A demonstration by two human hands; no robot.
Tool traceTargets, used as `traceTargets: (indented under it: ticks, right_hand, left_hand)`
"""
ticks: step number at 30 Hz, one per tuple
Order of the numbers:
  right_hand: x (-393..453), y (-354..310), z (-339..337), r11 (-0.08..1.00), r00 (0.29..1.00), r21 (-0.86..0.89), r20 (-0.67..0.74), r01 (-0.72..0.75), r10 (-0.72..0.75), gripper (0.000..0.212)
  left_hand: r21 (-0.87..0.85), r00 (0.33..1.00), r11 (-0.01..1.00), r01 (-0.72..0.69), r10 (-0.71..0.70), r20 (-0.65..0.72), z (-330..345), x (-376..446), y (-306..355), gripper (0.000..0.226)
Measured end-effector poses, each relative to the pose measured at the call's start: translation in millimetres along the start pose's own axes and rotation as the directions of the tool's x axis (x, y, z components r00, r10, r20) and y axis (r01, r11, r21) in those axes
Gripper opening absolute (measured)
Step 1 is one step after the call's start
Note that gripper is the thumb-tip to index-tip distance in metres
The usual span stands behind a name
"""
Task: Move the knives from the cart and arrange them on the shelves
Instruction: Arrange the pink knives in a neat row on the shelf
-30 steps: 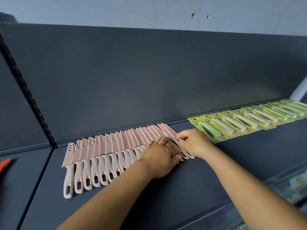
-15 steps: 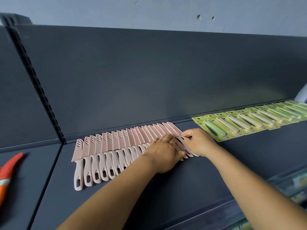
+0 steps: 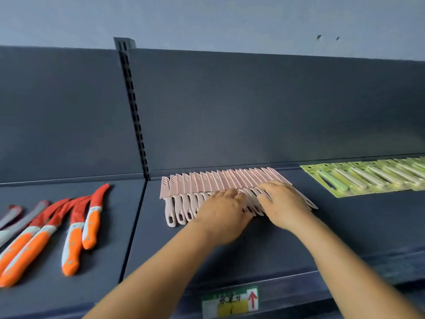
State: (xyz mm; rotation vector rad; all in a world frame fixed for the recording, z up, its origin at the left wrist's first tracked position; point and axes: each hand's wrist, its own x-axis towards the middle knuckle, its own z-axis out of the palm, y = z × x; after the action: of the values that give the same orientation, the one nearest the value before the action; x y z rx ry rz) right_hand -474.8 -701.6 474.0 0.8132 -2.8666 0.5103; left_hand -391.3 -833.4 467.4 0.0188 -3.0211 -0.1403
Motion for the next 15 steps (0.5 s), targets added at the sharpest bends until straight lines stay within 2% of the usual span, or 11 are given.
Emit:
traceTargets:
  ticks: [3, 7, 11, 15]
  right_hand:
    - [-12, -36, 5, 0.989, 0.99, 0.058, 0.037, 0.135, -0.138, 0.031]
    - [-29, -86, 10, 0.932, 0.937, 0.17, 0.091, 0.32, -0.338, 0.036]
    - [-40, -134, 19, 0.864, 0.865, 0.233, 0.136, 0.446, -0.483, 0.038]
    - [-52, -179, 31, 0.809, 0.785, 0.292, 0.228, 0.51, -0.576, 0.049]
  left_hand:
    - [-0.016, 0.991, 0.992, 0.127, -0.127, -0.047, -10, -36, -24, 0.05]
    - [-0.021, 0.949, 0.957, 0.29, -0.291, -0.118, -21, -91, -56, 0.051]
    - [-0.019, 0.882, 0.894, 0.448, -0.445, -0.156, -32, -146, -83, 0.051]
    - [-0.057, 0.799, 0.823, 0.565, -0.563, -0.212, -38, -198, -115, 0.06]
